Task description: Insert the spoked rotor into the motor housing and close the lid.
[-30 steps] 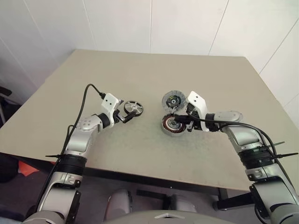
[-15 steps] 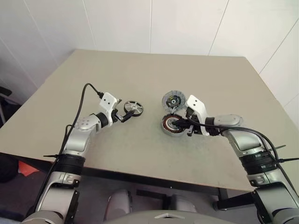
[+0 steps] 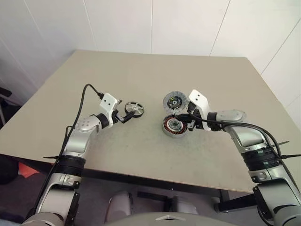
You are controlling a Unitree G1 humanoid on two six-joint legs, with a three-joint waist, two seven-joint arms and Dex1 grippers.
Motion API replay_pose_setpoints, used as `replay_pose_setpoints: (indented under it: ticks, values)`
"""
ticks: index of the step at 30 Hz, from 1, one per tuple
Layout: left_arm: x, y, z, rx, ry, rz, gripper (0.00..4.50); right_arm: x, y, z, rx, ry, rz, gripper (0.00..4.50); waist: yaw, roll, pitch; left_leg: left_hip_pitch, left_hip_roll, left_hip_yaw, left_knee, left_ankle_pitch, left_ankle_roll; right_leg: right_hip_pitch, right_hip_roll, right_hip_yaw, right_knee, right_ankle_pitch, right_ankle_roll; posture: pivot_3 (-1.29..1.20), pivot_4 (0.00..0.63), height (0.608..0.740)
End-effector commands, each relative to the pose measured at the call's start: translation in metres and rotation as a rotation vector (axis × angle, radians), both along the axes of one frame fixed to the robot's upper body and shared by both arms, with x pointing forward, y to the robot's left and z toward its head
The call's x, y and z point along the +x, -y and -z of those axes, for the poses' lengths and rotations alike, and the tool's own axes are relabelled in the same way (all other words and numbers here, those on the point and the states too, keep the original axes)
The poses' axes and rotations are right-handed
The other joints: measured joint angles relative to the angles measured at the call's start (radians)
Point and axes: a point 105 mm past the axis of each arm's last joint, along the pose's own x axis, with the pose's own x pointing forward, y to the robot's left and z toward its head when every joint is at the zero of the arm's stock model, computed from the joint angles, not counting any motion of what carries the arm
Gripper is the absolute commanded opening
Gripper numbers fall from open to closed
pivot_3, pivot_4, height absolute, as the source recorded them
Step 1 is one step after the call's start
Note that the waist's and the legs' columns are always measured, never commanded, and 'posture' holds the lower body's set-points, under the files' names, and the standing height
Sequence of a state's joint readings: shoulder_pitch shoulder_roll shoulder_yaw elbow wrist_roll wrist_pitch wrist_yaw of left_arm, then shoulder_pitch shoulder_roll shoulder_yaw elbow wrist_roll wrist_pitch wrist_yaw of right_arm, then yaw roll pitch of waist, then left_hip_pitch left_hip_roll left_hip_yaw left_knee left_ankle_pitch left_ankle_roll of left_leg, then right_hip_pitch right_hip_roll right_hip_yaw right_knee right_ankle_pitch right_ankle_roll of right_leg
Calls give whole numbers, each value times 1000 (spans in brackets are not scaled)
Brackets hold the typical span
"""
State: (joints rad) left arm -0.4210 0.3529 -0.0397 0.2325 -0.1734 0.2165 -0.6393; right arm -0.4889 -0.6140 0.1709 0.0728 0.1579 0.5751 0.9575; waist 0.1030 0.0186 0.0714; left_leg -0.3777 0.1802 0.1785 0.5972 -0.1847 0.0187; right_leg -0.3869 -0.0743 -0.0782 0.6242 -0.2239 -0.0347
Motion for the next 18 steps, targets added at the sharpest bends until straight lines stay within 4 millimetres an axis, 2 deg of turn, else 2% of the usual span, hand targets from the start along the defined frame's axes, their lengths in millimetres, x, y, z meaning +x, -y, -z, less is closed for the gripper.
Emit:
replay_pose_setpoints:
  ticks: [1, 4, 7, 11, 18]
  values:
    - [4, -1, -16, -1, 62, 0, 4500, 0, -1, 6, -6, -2, 0, 31, 0, 0, 0, 0, 0, 0, 0, 0, 0, 0, 0, 0, 0, 0, 0, 0, 0, 740]
    - [4, -1, -16, -1, 61, -2, 4500, -3, -3, 18, 1, -45, 10, 31, 0, 0, 0, 0, 0, 0, 0, 0, 0, 0, 0, 0, 0, 0, 0, 0, 0, 740]
    - [3, -3, -16, 0, 62, -6, 4500, -2, -2, 19, -3, -44, 25, 31, 0, 0, 0, 1, 0, 0, 0, 0, 0, 1, 0, 0, 0, 0, 0, 0, 0, 740]
    - [4, -4, -16, -1, 62, -9, 4500, 2, -1, 12, 1, -25, 37, 31, 0, 0, 0, 3, 0, 0, 0, 0, 0, 2, 0, 0, 0, 0, 0, 0, 0, 740]
    - [4, -2, -14, -14, 57, -15, 4500, 7, -3, -15, 31, 53, 23, 31, 0, 0, 0, 3, 0, 0, 0, 0, 0, 3, 0, 0, 0, 0, 0, 0, 0, 740]
